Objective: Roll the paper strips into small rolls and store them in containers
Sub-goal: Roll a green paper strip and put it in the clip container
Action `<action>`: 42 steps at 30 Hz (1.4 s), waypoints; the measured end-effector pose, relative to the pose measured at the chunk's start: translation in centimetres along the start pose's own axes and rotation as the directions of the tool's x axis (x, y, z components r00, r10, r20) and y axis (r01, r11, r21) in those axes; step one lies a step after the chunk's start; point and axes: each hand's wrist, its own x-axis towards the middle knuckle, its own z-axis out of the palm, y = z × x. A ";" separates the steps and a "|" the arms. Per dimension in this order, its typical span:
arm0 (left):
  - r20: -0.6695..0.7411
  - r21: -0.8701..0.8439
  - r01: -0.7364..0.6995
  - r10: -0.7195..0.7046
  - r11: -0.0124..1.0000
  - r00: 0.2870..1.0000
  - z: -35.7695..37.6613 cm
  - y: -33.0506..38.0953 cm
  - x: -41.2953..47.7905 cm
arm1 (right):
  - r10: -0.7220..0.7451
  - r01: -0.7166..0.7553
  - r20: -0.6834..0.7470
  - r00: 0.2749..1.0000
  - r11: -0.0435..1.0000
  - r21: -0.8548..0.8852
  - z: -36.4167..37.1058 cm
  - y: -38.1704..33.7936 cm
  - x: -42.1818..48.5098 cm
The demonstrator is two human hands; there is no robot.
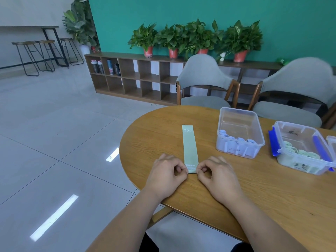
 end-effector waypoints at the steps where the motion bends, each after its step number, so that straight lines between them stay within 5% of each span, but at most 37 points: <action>1: -0.002 0.006 0.000 0.000 1.000 1.000 0.0 0.0 0.0 | 0.002 -0.002 -0.005 1.000 1.000 0.004 0.0 0.0 0.0; 14: -0.030 0.034 -0.038 0.039 0.999 0.999 0.0 0.1 0.1 | 0.017 -0.016 -0.016 1.000 0.999 0.044 -0.2 0.1 0.1; 27: -0.025 0.111 -0.049 0.052 0.993 0.998 -0.1 0.3 0.1 | -0.040 0.036 -0.032 0.999 0.994 -0.104 0.3 -0.1 -0.1; 42: -0.027 0.026 -0.020 0.020 0.999 0.999 0.1 -0.3 0.2 | -0.012 0.011 -0.007 1.000 0.996 -0.084 0.3 0.1 0.0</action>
